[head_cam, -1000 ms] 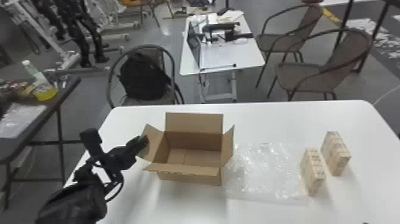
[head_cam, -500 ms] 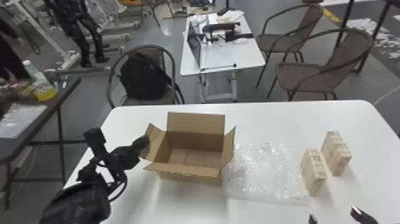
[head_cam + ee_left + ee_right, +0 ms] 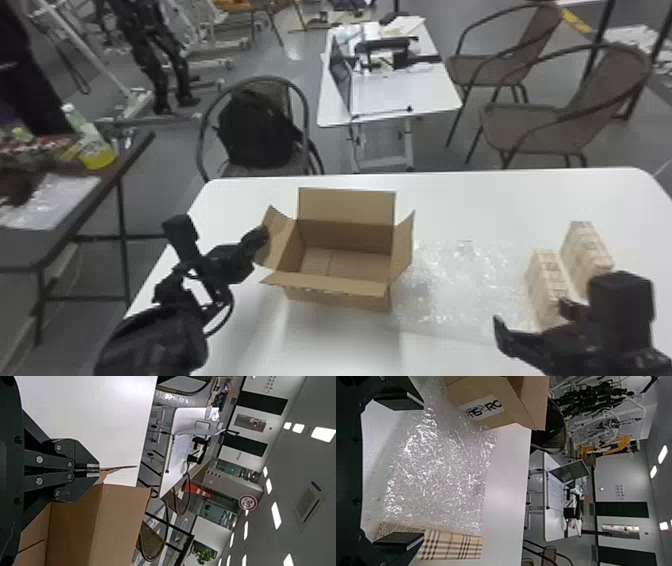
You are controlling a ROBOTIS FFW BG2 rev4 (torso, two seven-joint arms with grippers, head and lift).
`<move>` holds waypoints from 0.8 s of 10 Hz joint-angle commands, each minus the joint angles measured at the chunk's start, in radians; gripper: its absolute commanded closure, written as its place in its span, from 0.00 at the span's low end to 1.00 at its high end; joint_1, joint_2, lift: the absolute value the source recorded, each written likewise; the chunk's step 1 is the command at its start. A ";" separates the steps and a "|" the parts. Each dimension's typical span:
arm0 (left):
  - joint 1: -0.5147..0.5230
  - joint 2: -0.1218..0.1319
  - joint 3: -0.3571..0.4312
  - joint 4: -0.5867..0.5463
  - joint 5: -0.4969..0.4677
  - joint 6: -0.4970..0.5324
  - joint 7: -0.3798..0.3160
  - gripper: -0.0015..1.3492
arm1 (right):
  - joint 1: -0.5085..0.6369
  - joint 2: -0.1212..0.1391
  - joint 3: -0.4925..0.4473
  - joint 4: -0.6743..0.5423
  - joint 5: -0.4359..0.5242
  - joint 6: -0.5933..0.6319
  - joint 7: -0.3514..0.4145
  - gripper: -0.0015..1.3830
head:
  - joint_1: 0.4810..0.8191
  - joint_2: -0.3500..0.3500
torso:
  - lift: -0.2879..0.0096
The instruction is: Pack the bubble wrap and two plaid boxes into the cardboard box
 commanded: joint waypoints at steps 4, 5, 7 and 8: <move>-0.008 -0.001 0.022 -0.007 -0.052 -0.007 0.005 0.90 | -0.295 0.082 0.102 0.186 -0.021 0.307 0.000 0.10 | 0.63 0.93 | 0.80; -0.014 -0.001 0.029 -0.007 -0.064 -0.007 0.006 0.90 | -0.327 0.103 0.111 0.226 -0.017 0.317 -0.001 0.10 | 0.63 0.94 | 0.80; -0.014 0.011 0.043 -0.011 -0.070 -0.003 0.006 0.90 | -0.367 0.128 0.111 0.291 -0.020 0.316 -0.021 0.10 | 0.63 0.98 | 0.80; -0.011 0.011 0.057 -0.014 -0.080 -0.001 0.006 0.90 | -0.382 0.128 0.113 0.315 -0.032 0.317 -0.052 0.10 | 0.63 0.99 | 0.80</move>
